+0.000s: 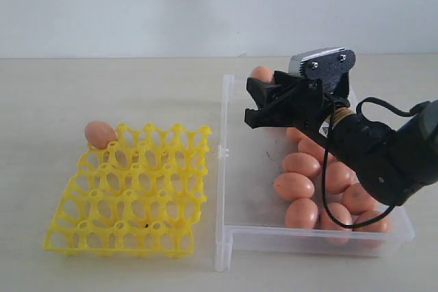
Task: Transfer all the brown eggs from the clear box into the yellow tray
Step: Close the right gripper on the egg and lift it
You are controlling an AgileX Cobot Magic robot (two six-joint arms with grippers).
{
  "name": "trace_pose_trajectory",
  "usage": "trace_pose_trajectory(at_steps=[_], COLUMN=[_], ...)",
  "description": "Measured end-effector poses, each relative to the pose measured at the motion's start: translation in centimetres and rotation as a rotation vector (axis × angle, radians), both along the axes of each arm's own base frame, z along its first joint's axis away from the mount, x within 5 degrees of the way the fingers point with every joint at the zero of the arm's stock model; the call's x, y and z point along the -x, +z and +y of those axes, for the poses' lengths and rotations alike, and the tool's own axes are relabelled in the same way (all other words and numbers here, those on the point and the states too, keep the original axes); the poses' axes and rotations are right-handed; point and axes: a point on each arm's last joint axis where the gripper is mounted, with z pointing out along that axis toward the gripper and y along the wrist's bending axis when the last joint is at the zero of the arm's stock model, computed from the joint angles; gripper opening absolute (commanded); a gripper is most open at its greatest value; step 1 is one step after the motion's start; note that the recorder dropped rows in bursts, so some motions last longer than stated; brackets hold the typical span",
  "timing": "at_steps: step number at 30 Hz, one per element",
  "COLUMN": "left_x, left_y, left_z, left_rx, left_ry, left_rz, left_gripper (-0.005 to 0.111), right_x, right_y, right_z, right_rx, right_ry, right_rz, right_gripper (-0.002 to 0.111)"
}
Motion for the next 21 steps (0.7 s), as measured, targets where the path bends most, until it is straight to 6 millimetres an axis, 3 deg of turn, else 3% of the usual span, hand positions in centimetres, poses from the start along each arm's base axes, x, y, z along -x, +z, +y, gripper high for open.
trace_pose_trajectory(at_steps=[11, 21], left_x=[0.0, 0.0], left_y=[0.0, 0.0], left_z=[0.0, 0.0], left_rx=[0.0, 0.0], left_ry=[0.0, 0.0], left_rz=[0.0, 0.0], left_gripper=[0.004, 0.004], right_x=[1.3, 0.7], right_y=[0.4, 3.1], right_z=[1.6, 7.2], right_rx=[0.017, -0.154], right_ry=[0.229, 0.436], right_rz=[-0.066, -0.076], right_gripper=[0.0, 0.0])
